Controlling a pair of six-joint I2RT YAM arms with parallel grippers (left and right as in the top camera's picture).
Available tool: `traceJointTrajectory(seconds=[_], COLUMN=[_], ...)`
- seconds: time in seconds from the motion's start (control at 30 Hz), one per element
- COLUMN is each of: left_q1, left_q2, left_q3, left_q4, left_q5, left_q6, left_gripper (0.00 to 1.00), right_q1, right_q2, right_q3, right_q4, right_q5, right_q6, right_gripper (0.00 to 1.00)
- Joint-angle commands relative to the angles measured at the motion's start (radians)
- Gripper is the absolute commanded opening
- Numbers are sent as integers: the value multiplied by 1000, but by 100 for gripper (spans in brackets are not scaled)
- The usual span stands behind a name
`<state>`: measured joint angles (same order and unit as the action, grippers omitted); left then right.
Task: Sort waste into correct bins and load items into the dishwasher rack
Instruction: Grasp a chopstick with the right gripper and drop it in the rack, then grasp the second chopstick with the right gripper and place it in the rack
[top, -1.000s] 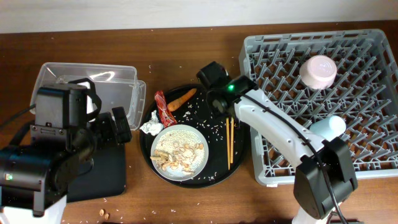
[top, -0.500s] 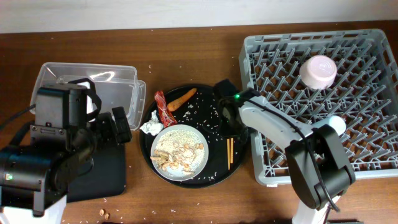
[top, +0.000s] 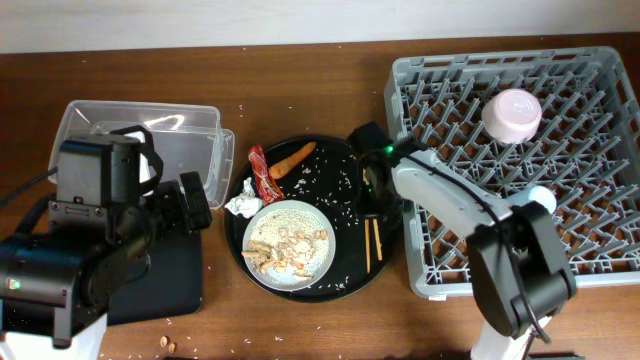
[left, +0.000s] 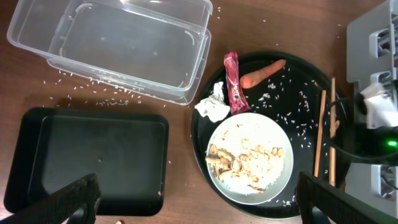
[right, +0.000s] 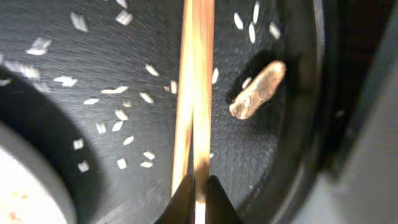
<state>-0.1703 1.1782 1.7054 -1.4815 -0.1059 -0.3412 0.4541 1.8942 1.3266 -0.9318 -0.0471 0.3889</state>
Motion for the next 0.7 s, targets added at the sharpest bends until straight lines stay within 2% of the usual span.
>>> traceJointTrajectory(seconds=[0.0, 0.17, 0.3, 0.4, 0.43, 0.5, 0.57, 0.67], left_q1=[5, 5, 5, 5, 5, 5, 5, 5], left_q2=[-4, -4, -4, -4, -4, -4, -4, -4], left_q3=[3, 3, 3, 3, 3, 3, 3, 3], left_q4=[-2, -2, -3, -2, -2, -2, -3, -2], left_q5=[-7, -7, -7, -7, -7, -7, -7, -7], left_q6=[-3, -3, -3, -3, -3, -3, -3, -3], left_gripper=[99, 99, 99, 99, 99, 99, 99, 99], right_q1=[2, -85, -220, -253, -252, -252, -234, -148], right_q2=[-143, -239, -220, -163, -140, -102, -113, -159], right_q3=[101, 126, 125, 121, 118, 118, 121, 121], right_q4=[-23, -24, -45, -49, -54, -64, -63, -53], right_q5=[8, 173, 145, 81, 93, 113, 35, -13], right_q6=[-60, -94, -174, -244, -264, -259, -258, -256], right_gripper=[4, 4, 4, 4, 7, 29, 39, 46])
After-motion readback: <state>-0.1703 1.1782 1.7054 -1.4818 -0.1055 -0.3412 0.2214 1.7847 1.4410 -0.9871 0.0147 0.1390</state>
